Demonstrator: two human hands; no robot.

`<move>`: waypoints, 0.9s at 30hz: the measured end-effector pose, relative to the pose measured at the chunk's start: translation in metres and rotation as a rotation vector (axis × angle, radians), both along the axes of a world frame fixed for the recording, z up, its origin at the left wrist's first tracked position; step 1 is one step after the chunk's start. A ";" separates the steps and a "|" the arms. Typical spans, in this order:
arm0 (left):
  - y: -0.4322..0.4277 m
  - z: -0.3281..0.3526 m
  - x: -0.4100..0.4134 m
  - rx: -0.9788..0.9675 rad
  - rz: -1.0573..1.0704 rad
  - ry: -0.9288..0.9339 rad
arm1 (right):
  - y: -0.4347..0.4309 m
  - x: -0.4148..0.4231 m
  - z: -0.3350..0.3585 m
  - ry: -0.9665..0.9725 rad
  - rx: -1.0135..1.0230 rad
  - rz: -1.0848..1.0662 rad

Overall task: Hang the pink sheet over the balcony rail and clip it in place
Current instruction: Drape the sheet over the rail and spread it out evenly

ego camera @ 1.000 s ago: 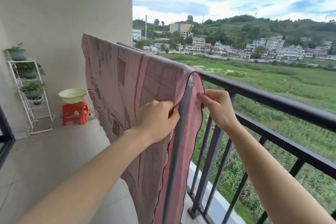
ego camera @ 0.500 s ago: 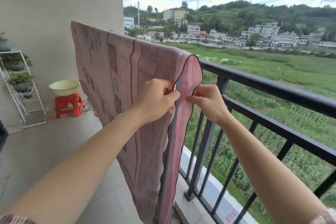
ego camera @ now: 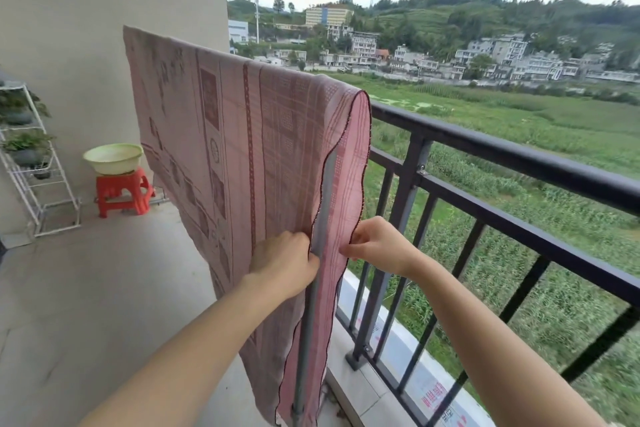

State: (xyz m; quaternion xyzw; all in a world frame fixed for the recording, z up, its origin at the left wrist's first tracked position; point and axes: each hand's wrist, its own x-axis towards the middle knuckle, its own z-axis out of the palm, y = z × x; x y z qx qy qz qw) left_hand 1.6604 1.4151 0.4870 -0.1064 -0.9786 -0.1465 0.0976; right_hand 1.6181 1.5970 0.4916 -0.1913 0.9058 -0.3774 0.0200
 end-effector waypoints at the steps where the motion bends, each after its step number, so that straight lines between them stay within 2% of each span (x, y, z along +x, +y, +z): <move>1: 0.000 -0.005 0.000 0.028 -0.035 -0.044 | 0.000 0.002 -0.003 0.000 0.016 -0.005; 4: 0.002 -0.007 0.000 0.157 -0.146 -0.134 | 0.000 0.005 -0.008 -0.014 -0.044 -0.023; 9: 0.006 0.000 0.004 0.311 -0.235 -0.158 | 0.000 0.016 -0.009 -0.066 -0.156 -0.020; 12: 0.007 -0.017 0.011 0.244 -0.170 -0.154 | 0.002 0.023 -0.019 -0.113 -0.166 -0.018; 15: 0.009 -0.033 0.015 0.112 -0.045 -0.067 | 0.004 0.023 -0.023 -0.115 -0.180 -0.037; 21: 0.010 -0.038 0.011 0.006 0.013 -0.066 | -0.009 0.026 -0.006 0.017 -0.181 -0.056; 24: 0.010 -0.036 0.010 0.028 -0.013 -0.117 | -0.013 0.029 0.011 0.112 -0.283 -0.109; 27: 0.013 -0.031 0.012 0.122 -0.097 -0.258 | -0.019 0.032 0.037 0.247 -0.410 -0.196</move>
